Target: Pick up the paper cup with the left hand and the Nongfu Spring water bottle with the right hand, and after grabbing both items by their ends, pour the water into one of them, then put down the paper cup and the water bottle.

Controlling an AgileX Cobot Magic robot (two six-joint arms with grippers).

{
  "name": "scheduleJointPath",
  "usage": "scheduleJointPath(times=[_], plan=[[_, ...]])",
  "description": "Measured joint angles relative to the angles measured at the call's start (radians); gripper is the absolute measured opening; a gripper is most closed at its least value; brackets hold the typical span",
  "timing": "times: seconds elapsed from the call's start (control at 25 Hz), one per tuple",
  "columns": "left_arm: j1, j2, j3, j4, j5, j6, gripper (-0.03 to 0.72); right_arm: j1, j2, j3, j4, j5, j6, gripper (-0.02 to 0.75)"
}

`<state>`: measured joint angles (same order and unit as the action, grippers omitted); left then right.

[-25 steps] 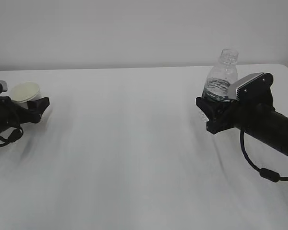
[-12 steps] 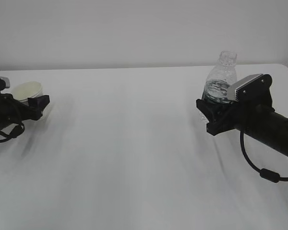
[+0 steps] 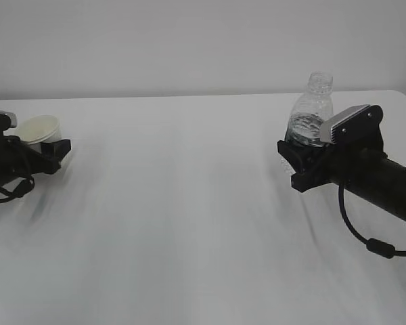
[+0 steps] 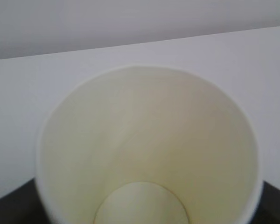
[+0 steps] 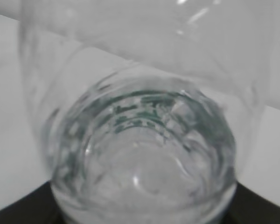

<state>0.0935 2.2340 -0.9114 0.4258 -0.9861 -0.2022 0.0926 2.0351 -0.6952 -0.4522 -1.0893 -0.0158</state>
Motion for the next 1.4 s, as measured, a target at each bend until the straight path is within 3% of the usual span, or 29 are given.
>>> scheduleJointPath(times=[0.52, 0.84, 1.4], plan=[[0.0, 0.002, 0.0, 0.021, -0.045, 0.0, 0.449, 0.0, 0.0, 0.0, 0.0, 0.0, -0.017, 0.415], [0.0, 0.002, 0.0, 0.071, -0.046, 0.0, 0.435, 0.0, 0.0, 0.0, 0.0, 0.0, -0.026, 0.414], [0.0, -0.092, 0.0, 0.328, -0.047, -0.154, 0.43, 0.0, 0.0, 0.0, 0.0, 0.0, -0.026, 0.414]])
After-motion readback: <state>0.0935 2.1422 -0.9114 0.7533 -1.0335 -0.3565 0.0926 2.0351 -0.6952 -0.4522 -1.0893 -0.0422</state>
